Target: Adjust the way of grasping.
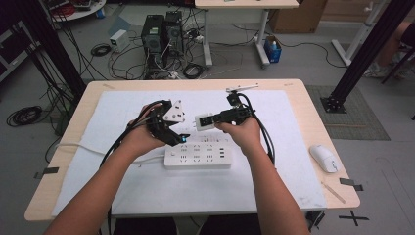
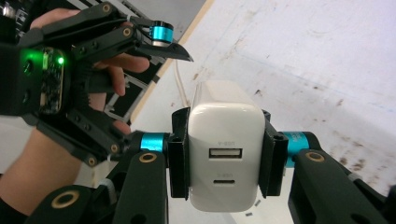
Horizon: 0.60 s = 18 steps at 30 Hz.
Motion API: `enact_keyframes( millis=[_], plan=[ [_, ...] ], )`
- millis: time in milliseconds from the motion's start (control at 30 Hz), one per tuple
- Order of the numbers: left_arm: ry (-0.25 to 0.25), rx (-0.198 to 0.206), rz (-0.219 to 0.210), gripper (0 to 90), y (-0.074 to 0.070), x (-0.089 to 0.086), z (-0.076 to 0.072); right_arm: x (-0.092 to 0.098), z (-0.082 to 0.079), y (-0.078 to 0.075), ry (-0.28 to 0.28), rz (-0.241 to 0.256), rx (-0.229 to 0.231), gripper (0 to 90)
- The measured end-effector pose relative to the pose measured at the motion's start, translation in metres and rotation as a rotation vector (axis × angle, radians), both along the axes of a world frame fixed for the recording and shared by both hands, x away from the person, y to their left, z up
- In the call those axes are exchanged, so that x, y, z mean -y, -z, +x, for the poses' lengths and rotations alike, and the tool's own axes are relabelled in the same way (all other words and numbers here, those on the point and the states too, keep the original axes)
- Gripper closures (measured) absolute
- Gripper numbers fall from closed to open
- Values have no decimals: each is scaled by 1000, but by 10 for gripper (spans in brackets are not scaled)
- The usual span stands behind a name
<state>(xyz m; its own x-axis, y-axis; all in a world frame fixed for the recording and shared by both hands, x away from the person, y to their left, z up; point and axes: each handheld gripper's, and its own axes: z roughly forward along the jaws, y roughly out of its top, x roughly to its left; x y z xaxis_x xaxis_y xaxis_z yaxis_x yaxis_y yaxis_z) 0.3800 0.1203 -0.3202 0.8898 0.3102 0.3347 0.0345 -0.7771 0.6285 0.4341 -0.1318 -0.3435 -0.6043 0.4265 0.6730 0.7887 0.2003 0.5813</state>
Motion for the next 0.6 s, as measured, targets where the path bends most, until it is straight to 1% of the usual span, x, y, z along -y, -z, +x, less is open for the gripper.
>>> enact_keyframes(
  millis=[33,100,133,167,200,300,400,433,467,533,567,600],
  plan=[
    [-5,-7,-1,275,0,-1,1,1,0,-2,0,-12,4,625],
    [-11,-9,0,274,-1,-4,2,2,-1,-5,5,-24,13,625],
    [-16,-12,1,261,-1,-5,3,3,-1,-7,6,-31,24,625],
    [-16,-12,1,242,-1,-5,3,3,-1,-7,6,-31,24,625],
    [-21,-22,5,241,-1,-8,4,5,-1,-11,5,-48,34,625],
    [-32,-31,11,239,-2,-11,6,7,0,-15,10,-60,41,625],
    [-48,-62,14,213,-4,-18,10,9,0,-20,4,-80,49,625],
    [-48,-62,14,199,-4,-18,10,9,0,-21,1,-89,51,624],
    [-55,-77,32,198,-6,-22,12,10,0,-23,-2,-99,54,625],
    [-63,-104,35,191,-8,-26,13,12,1,-28,-4,-130,66,625],
    [-63,-104,35,177,-8,-26,13,12,1,-28,-4,-130,66,625],
    [-79,-117,52,164,-10,-31,15,15,1,-33,-6,-168,84,625]
  ],
)
